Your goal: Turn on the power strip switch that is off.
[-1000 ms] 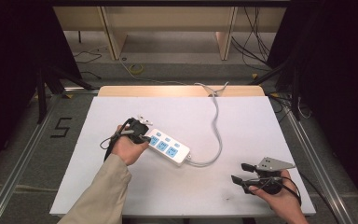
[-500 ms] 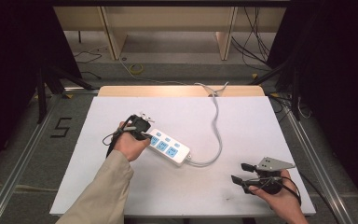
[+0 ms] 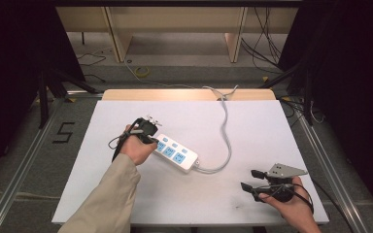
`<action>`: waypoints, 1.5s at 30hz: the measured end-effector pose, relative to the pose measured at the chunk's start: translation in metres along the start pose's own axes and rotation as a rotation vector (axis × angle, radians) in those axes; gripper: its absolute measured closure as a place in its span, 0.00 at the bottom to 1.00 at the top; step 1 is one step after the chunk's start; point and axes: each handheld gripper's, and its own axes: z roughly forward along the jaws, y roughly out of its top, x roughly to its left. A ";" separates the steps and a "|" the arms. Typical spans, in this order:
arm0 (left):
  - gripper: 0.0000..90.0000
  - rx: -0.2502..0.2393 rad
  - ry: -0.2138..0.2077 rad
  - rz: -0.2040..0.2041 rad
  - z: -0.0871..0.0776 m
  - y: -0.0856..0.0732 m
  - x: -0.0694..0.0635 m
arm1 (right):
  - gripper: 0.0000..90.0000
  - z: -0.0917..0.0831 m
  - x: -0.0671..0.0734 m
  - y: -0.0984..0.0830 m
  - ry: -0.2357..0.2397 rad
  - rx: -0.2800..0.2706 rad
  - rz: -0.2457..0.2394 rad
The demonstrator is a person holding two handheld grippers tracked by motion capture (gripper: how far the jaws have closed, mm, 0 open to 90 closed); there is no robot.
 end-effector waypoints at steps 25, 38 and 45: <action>1.00 0.022 0.016 0.018 0.006 0.012 0.004 | 0.38 0.000 0.000 0.000 0.000 -0.001 0.001; 1.00 0.035 0.020 0.025 0.011 0.017 0.005 | 0.38 0.000 0.000 0.000 0.001 -0.001 0.002; 1.00 0.040 0.025 0.033 0.012 0.022 0.005 | 0.38 0.000 0.000 0.000 0.001 0.001 0.001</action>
